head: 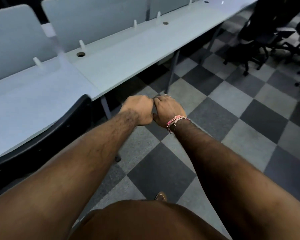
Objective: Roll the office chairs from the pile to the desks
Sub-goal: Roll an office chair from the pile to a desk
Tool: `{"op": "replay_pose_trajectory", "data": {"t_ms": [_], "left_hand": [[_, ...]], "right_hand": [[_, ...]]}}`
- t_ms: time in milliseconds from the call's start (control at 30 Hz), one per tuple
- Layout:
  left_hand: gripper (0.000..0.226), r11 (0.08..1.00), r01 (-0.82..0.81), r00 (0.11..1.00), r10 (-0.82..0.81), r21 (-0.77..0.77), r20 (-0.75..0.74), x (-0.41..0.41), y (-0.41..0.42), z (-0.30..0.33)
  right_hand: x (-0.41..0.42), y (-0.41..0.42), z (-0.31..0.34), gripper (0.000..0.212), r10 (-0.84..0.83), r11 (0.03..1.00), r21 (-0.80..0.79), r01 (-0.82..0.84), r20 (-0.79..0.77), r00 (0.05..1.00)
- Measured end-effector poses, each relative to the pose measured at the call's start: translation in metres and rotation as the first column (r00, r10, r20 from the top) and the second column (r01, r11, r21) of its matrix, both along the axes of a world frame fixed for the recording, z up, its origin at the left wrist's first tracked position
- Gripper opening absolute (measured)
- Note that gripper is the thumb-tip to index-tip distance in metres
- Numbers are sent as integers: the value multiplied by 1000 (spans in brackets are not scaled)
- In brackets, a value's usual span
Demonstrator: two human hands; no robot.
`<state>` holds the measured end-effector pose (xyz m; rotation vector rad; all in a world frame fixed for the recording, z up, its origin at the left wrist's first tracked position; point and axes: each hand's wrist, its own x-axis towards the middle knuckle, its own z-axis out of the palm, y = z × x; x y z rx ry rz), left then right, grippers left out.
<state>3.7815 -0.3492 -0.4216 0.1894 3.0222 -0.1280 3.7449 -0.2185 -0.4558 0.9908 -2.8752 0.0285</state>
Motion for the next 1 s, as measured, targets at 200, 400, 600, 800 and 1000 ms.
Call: {"op": "replay_pose_trajectory", "data": {"t_ms": [200, 400, 600, 800, 1000], "left_hand": [[30, 993, 118, 992, -118, -8, 37, -66, 101, -5], [31, 959, 283, 958, -283, 6, 38, -131, 186, -14], [31, 930, 367, 928, -367, 13, 62, -227, 243, -27], [30, 891, 453, 889, -454, 22, 56, -343, 291, -43], [31, 835, 551, 834, -550, 6, 40, -468, 339, -35]], "right_hand": [[-44, 104, -4, 33, -163, 986, 33, 161, 68, 984], [-93, 193, -8, 32, -277, 961, 30, 276, 78, 958], [-171, 250, -13, 31, -380, 925, 40, 378, 115, 918], [-272, 295, -20, 29, -474, 880, 78, 468, 101, 874], [-380, 335, -11, 29, -580, 814, 98, 573, 79, 811]]}}
